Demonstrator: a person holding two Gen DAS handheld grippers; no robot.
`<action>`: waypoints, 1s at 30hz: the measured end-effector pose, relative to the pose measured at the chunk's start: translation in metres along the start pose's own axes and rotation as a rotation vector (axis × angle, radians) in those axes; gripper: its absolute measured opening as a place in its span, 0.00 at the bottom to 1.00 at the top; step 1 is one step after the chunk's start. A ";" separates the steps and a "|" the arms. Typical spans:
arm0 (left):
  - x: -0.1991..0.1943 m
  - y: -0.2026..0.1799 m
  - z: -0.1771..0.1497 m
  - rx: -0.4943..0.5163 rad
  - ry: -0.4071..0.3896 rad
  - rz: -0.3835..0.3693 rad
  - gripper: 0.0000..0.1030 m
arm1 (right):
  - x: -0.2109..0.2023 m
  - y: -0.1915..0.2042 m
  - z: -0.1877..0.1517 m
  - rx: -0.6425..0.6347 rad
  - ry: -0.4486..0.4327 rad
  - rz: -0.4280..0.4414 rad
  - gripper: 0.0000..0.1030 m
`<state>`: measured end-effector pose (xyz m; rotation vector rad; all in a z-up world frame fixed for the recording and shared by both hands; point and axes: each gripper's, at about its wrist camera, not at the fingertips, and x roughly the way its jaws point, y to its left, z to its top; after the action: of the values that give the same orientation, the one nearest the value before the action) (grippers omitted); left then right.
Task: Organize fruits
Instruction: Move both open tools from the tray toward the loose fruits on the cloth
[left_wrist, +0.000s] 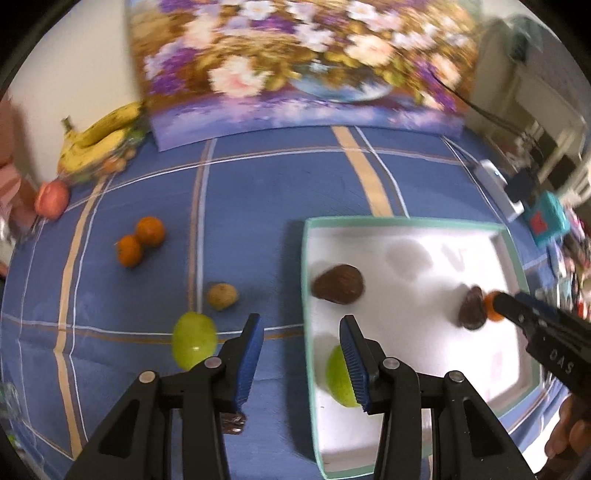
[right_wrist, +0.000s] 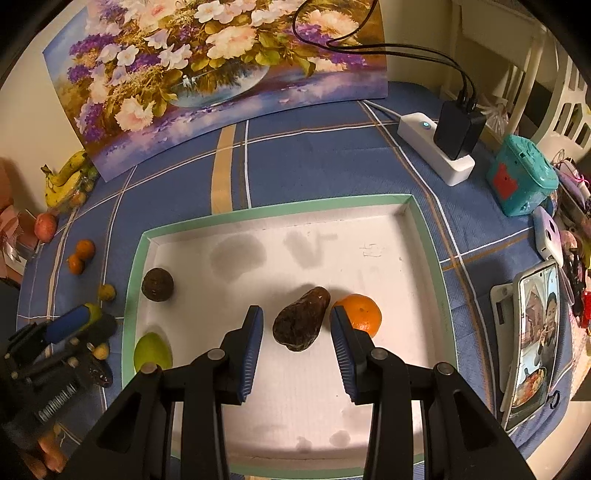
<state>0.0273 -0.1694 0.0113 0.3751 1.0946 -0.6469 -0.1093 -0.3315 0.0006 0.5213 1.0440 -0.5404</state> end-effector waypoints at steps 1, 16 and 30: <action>-0.001 0.006 0.001 -0.020 -0.005 0.001 0.45 | 0.000 0.000 0.001 -0.001 -0.001 0.000 0.38; -0.004 0.058 0.003 -0.178 -0.010 0.037 0.53 | -0.002 0.013 0.003 -0.033 -0.008 -0.002 0.38; 0.014 0.068 -0.001 -0.210 0.039 0.138 0.99 | 0.008 0.015 0.001 -0.057 0.003 -0.043 0.68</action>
<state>0.0752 -0.1208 -0.0044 0.2801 1.1504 -0.3994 -0.0955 -0.3219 -0.0035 0.4500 1.0726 -0.5462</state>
